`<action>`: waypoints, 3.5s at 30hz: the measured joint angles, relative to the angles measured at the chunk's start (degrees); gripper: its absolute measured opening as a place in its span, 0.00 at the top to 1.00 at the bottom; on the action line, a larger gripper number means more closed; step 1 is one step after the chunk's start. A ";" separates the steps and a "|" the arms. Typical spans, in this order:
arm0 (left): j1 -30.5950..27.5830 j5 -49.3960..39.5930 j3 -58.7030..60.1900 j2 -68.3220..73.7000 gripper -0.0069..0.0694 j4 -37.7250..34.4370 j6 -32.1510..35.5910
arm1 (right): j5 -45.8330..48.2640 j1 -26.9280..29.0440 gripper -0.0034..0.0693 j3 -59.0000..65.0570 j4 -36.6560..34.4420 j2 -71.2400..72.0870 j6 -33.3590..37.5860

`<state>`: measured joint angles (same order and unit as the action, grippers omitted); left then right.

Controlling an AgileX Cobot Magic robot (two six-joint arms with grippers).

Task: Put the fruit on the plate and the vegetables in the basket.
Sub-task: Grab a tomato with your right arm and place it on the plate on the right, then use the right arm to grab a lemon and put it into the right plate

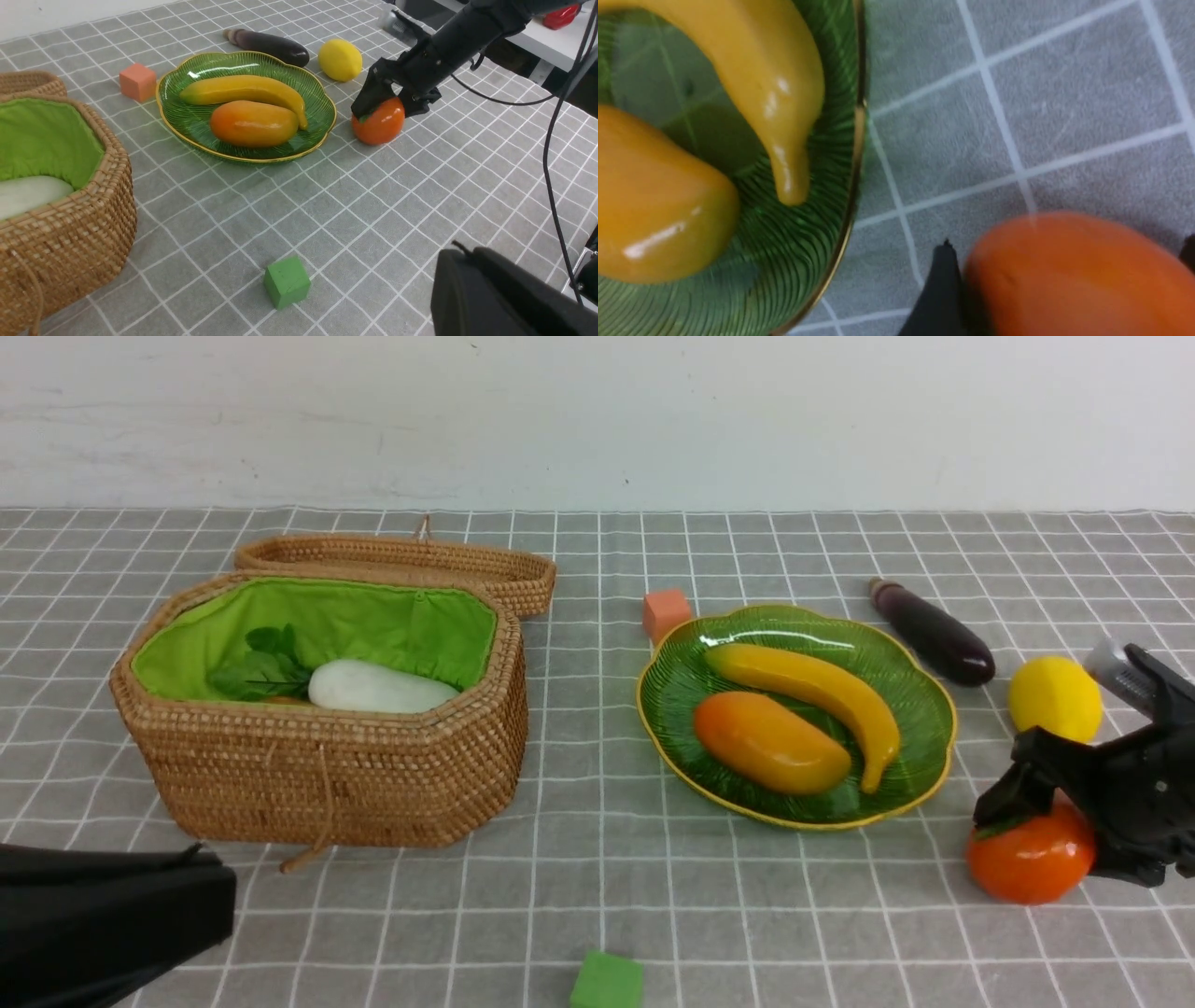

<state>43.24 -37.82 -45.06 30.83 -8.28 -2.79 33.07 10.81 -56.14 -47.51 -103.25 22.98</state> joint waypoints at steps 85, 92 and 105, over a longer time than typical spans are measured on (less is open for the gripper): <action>0.00 5.46 0.00 0.05 0.87 4.13 0.00 | 6.88 -0.75 0.17 -41.85 33.26 -21.82 -16.97; 0.00 5.40 0.00 0.05 0.86 4.13 0.00 | 10.68 -0.64 0.08 -42.18 33.26 -22.24 -18.21; 0.00 5.25 0.00 0.05 0.86 4.13 0.00 | 13.64 -0.64 0.14 -42.71 33.96 -23.16 -18.47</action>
<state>43.24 -32.57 -45.06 30.88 -4.15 -2.79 46.71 10.17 -98.85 -13.55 -126.41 4.50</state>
